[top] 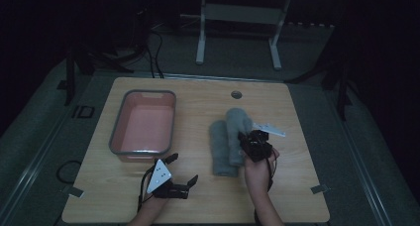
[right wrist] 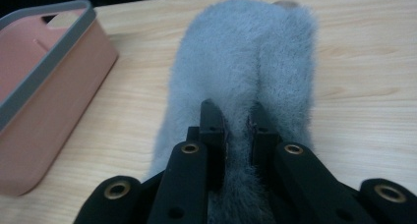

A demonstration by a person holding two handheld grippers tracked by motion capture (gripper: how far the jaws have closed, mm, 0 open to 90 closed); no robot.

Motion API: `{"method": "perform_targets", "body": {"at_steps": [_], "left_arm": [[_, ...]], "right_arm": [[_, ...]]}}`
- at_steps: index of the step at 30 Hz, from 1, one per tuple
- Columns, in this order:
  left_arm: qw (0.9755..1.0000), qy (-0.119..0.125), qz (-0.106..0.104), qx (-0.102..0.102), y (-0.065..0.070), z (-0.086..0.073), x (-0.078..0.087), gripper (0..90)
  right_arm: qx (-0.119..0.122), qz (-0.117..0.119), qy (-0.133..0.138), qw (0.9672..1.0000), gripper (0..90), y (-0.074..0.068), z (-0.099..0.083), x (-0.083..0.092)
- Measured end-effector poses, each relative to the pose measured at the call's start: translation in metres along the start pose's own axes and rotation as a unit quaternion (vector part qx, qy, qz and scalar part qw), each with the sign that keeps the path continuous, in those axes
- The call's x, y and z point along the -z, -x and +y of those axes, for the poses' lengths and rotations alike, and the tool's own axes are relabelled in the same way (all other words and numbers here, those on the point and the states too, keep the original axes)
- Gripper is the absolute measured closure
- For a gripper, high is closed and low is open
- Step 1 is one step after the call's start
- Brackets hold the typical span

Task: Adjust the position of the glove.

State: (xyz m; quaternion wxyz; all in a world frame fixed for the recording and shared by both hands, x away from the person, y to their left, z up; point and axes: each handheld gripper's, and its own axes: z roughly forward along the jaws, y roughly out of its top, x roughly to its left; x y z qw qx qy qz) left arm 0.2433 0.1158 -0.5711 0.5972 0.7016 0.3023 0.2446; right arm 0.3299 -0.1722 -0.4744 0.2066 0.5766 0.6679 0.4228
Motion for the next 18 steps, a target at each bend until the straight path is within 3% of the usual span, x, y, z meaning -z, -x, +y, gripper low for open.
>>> {"method": "perform_targets", "body": {"at_steps": [11,18], "left_arm": [[1.0000,-0.001,-0.001,0.001,0.000,0.000,0.000,0.7],[1.0000,-0.001,-0.002,0.003,0.000,0.000,0.000,0.7]], "right_arm": [[0.002,0.011,-0.036,0.9993,81.4,-0.036,-0.016,-0.029],[-0.002,-0.008,-0.056,0.9984,81.1,-0.032,-0.030,-0.044]]}}
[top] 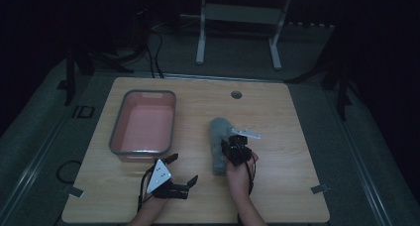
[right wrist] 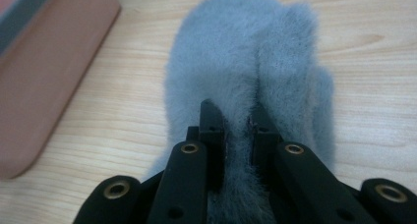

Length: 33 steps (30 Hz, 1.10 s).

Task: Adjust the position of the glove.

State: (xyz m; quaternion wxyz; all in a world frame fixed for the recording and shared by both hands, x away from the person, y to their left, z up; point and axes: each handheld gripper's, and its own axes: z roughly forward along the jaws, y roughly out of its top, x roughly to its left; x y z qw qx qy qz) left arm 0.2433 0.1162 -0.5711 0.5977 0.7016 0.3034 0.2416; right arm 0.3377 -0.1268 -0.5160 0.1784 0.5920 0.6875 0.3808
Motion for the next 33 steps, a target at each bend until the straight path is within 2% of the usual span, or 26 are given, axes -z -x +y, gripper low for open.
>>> {"method": "perform_targets", "body": {"at_steps": [8,12,15,17,18,19,20,22,24,25,26,28,29,30,31,32,33], "left_arm": [[1.0000,-0.003,0.002,-0.001,0.000,0.000,0.000,0.7],[1.0000,-0.003,0.002,-0.001,0.000,0.000,0.000,0.7],[1.0000,-0.002,0.002,-0.001,0.000,0.000,0.000,0.7],[1.0000,-0.002,0.002,-0.001,0.000,0.000,0.000,0.7],[1.0000,-0.003,0.002,-0.001,0.000,0.000,0.000,0.7],[1.0000,-0.003,0.002,-0.001,0.000,0.000,0.000,0.7],[1.0000,-0.003,0.004,0.000,0.000,0.000,0.000,0.7],[1.0000,-0.003,0.008,0.003,0.000,0.000,0.000,0.7],[0.9999,-0.003,0.013,0.004,0.000,0.000,-0.001,0.7],[0.9999,-0.002,0.015,0.005,0.000,0.000,-0.001,0.7],[0.9998,-0.004,0.018,0.008,0.000,0.001,-0.001,0.7],[0.9997,-0.006,0.019,0.016,-0.001,0.001,-0.002,0.7],[0.9996,-0.008,0.018,0.019,-0.002,0.001,-0.002,1.0],[0.9994,-0.019,0.019,0.020,-0.002,0.002,-0.003,6.7],[0.9985,-0.043,0.024,0.026,0.000,0.003,-0.005,7.7],[0.9985,-0.043,0.024,0.026,0.000,0.003,-0.005,7.5],[0.9980,-0.052,0.029,0.023,0.001,0.003,-0.005,7.5]], "right_arm": [[0.006,0.005,-0.016,0.9998,77.5,0.002,-0.006,-0.010],[0.006,0.014,-0.017,0.9997,71.7,0.003,-0.005,-0.008],[0.004,0.037,-0.013,0.9992,63.2,0.004,0.001,0.001],[0.018,0.049,-0.003,0.9986,50.6,0.003,0.007,0.007],[0.036,0.052,0.002,0.9980,46.5,0.003,0.009,0.010],[0.036,0.052,0.002,0.9980,46.5,0.003,0.009,0.010],[0.068,0.055,0.006,0.9961,41.3,0.005,0.013,0.016],[0.070,0.062,0.012,0.9955,37.6,0.011,0.017,0.022],[0.075,0.055,0.012,0.9956,29.7,0.018,0.021,0.027],[0.081,0.071,0.005,0.9942,25.1,0.022,0.022,0.029],[0.090,0.083,0.000,0.9924,16.8,0.026,0.024,0.031],[0.093,0.096,0.014,0.9910,16.1,0.032,0.025,0.038],[0.100,0.104,0.014,0.9894,12.7,0.034,0.026,0.040],[0.115,0.110,0.022,0.9870,13.2,0.036,0.026,0.043],[0.141,0.112,0.037,0.9830,13.2,0.038,0.025,0.045],[0.141,0.112,0.037,0.9830,13.2,0.038,0.025,0.045],[0.176,0.105,0.049,0.9775,13.3,0.042,0.024,0.045]]}}
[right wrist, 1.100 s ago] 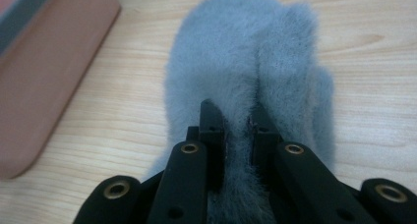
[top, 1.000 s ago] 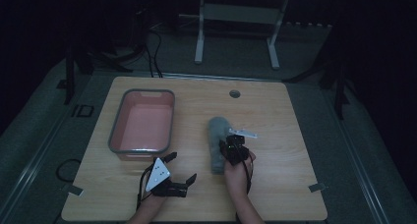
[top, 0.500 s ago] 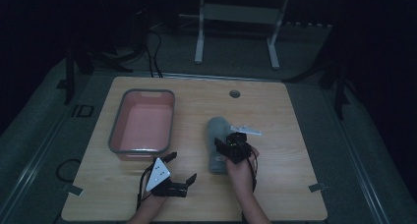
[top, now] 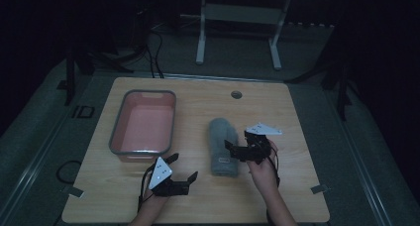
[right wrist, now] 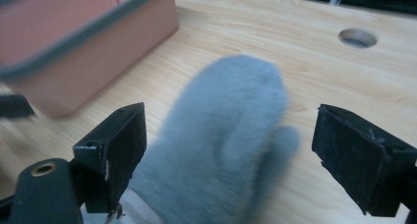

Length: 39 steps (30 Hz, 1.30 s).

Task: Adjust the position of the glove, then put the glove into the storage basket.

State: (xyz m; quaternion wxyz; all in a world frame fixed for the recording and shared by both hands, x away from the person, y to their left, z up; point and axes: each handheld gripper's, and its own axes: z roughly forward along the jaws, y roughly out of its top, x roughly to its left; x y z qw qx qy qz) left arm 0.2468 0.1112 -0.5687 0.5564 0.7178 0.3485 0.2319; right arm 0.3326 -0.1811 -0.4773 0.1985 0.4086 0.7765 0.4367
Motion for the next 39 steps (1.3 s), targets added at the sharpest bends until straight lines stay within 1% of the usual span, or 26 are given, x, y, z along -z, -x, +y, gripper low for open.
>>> {"method": "perform_targets", "body": {"at_steps": [2,3,5,6,8,9,10,12,15,17,18,19,20,21,23,24,26,27,28,29,30,31,32,34,37,39], "left_arm": [[0.9997,-0.021,0.009,-0.006,0.004,0.001,-0.003,6.0],[0.9994,-0.033,0.004,-0.001,0.005,0.003,-0.004,5.8],[0.9986,-0.050,-0.017,0.012,0.008,0.008,-0.008,4.9],[0.9983,-0.053,-0.022,0.012,0.010,0.010,-0.009,4.3],[0.9977,-0.061,-0.027,0.005,0.013,0.018,-0.012,3.8],[0.9976,-0.063,-0.027,0.004,0.014,0.023,-0.013,3.6],[0.9974,-0.066,-0.028,0.002,0.014,0.028,-0.016,2.9],[0.9971,-0.067,-0.033,0.011,0.013,0.039,-0.021,2.1],[0.9976,-0.064,-0.027,-0.001,0.013,0.054,-0.029,1.0],[0.9972,-0.068,-0.031,0.001,0.010,0.063,-0.037,0.1],[0.9972,-0.068,-0.031,0.001,0.010,0.063,-0.037,0.1],[0.9968,-0.072,-0.035,0.006,0.008,0.068,-0.043,0.1],[0.9956,-0.079,-0.047,0.017,0.004,0.072,-0.050,0.1],[0.9952,-0.084,-0.045,0.024,0.003,0.074,-0.055,0.2],[0.9933,-0.096,-0.052,0.038,-0.001,0.077,-0.067,0.2],[0.9930,-0.100,-0.047,0.041,-0.002,0.077,-0.071,0.2],[0.9916,-0.111,-0.051,0.042,-0.004,0.077,-0.080,0.3],[0.9910,-0.118,-0.047,0.041,-0.005,0.076,-0.085,0.3],[0.9900,-0.126,-0.048,0.041,-0.006,0.076,-0.089,0.3],[0.9896,-0.133,-0.040,0.039,-0.007,0.075,-0.094,0.3],[0.9890,-0.137,-0.041,0.037,-0.008,0.075,-0.097,0.8],[0.9890,-0.137,-0.041,0.037,-0.008,0.075,-0.097,2.6],[0.9885,-0.141,-0.034,0.044,-0.010,0.076,-0.102,2.6],[0.9874,-0.147,-0.034,0.050,-0.012,0.075,-0.108,2.7],[0.9833,-0.170,-0.039,0.051,-0.012,0.074,-0.116,9.5],[0.9807,-0.183,-0.045,0.053,-0.013,0.073,-0.120,12.3]], "right_arm": [[-0.001,0.013,-0.001,0.9999,14.0,0.008,-0.003,0.002],[0.001,0.020,0.000,0.9998,14.1,0.012,-0.005,0.004],[-0.001,0.021,0.005,0.9998,14.1,0.018,-0.009,0.008],[-0.002,0.028,0.006,0.9996,14.1,0.022,-0.011,0.010],[0.001,0.027,0.011,0.9996,14.1,0.026,-0.014,0.014],[0.004,0.031,0.011,0.9994,14.1,0.028,-0.015,0.015],[0.006,0.028,0.011,0.9995,14.1,0.028,-0.016,0.016],[0.013,0.027,0.007,0.9995,14.1,0.029,-0.016,0.017],[0.003,0.027,0.004,0.9996,14.6,0.031,-0.013,0.018],[-0.008,0.023,-0.009,0.9997,14.4,0.032,-0.010,0.017],[-0.008,0.023,-0.009,0.9997,14.4,0.032,-0.010,0.017],[-0.015,0.023,-0.013,0.9995,13.1,0.032,-0.009,0.015],[-0.022,0.035,-0.016,0.9990,11.6,0.032,-0.006,0.011],[-0.026,0.036,-0.014,0.9989,11.9,0.032,-0.006,0.009],[-0.028,0.032,-0.020,0.9989,12.7,0.031,-0.006,0.003],[-0.033,0.028,-0.024,0.9988,14.6,0.031,-0.006,-0.002],[-0.040,0.031,-0.033,0.9982,22.4,0.032,-0.008,-0.008],[-0.043,0.023,-0.039,0.9981,28.6,0.032,-0.009,-0.012],[-0.051,0.025,-0.042,0.9975,33.2,0.033,-0.010,-0.015],[-0.060,0.031,-0.044,0.9967,36.4,0.034,-0.011,-0.018],[-0.070,0.029,-0.047,0.9960,39.7,0.035,-0.012,-0.023],[-0.074,0.036,-0.050,0.9954,40.7,0.036,-0.013,-0.025],[-0.084,0.043,-0.056,0.9940,39.4,0.036,-0.015,-0.030],[-0.080,0.041,-0.068,0.9936,36.6,0.035,-0.017,-0.036],[-0.080,0.038,-0.085,0.9924,37.1,0.033,-0.024,-0.045],[-0.080,0.027,-0.095,0.9919,37.0,0.035,-0.029,-0.050]]}}
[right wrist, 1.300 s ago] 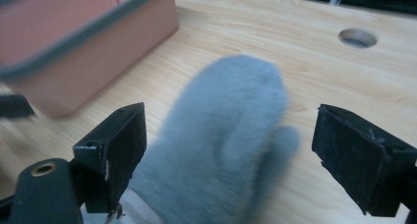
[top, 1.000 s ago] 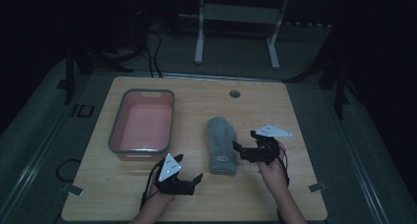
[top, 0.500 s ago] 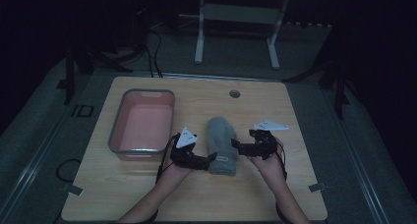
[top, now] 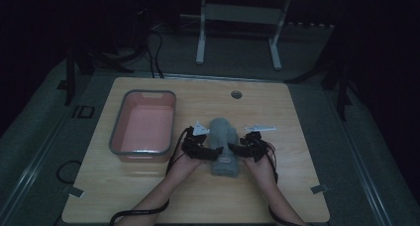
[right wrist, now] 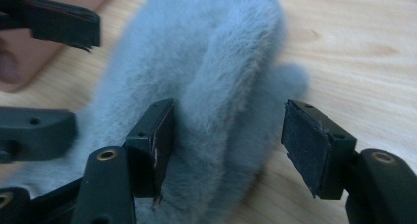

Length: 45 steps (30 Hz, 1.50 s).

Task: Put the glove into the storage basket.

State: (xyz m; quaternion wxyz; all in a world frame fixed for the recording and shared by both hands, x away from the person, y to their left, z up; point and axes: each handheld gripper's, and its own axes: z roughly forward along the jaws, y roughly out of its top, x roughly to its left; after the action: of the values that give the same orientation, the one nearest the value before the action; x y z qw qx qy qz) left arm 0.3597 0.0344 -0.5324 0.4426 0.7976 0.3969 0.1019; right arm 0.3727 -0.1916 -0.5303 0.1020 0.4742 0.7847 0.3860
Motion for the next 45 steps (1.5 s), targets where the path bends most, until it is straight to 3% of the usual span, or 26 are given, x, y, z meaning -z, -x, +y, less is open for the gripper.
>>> {"method": "perform_targets", "body": {"at_steps": [3,5,9,13,16,21,25,29,32,35,41,45], "left_arm": [[0.9999,-0.012,-0.003,0.007,-0.003,-0.001,-0.005,13.7],[0.9997,-0.019,-0.004,0.014,-0.005,-0.002,-0.009,14.6],[0.9983,-0.036,-0.017,0.042,-0.010,-0.004,-0.017,15.1],[0.9974,-0.046,-0.025,0.051,-0.014,-0.005,-0.024,15.1],[0.9970,-0.052,-0.026,0.052,-0.014,-0.005,-0.027,15.8],[0.9949,-0.063,-0.050,0.062,-0.017,-0.005,-0.033,20.2],[0.9925,-0.063,-0.087,0.059,-0.017,-0.004,-0.037,37.1],[0.9885,-0.067,-0.115,0.072,-0.020,-0.004,-0.039,52.8],[0.9904,-0.063,-0.109,0.056,-0.016,-0.002,-0.036,64.5],[0.9908,-0.061,-0.107,0.057,-0.014,-0.001,-0.034,72.2],[0.9909,-0.051,-0.113,0.052,-0.009,0.005,-0.025,75.9],[0.9920,-0.042,-0.114,0.033,-0.004,0.017,-0.011,76.4]], "right_arm": [[-0.014,0.007,-0.020,0.9997,34.5,0.009,-0.006,-0.007],[-0.008,0.012,-0.029,0.9995,35.0,0.012,-0.008,-0.010],[-0.004,0.042,-0.035,0.9985,47.7,0.016,-0.009,-0.016],[0.009,0.059,-0.036,0.9975,63.7,0.016,-0.010,-0.016],[0.019,0.054,-0.037,0.9976,68.7,0.013,-0.010,-0.014],[0.033,0.048,-0.042,0.9974,72.1,0.010,-0.008,-0.014],[0.036,0.050,-0.045,0.9971,75.1,0.010,-0.007,-0.015],[0.029,0.054,-0.043,0.9972,77.0,0.011,-0.008,-0.014],[0.027,0.052,-0.040,0.9975,78.5,0.010,-0.009,-0.013],[0.020,0.058,-0.034,0.9976,79.8,0.011,-0.010,-0.011],[0.019,0.063,-0.025,0.9975,81.2,0.010,-0.007,-0.002],[0.016,0.075,-0.006,0.9970,81.6,0.006,-0.001,0.012]]}}
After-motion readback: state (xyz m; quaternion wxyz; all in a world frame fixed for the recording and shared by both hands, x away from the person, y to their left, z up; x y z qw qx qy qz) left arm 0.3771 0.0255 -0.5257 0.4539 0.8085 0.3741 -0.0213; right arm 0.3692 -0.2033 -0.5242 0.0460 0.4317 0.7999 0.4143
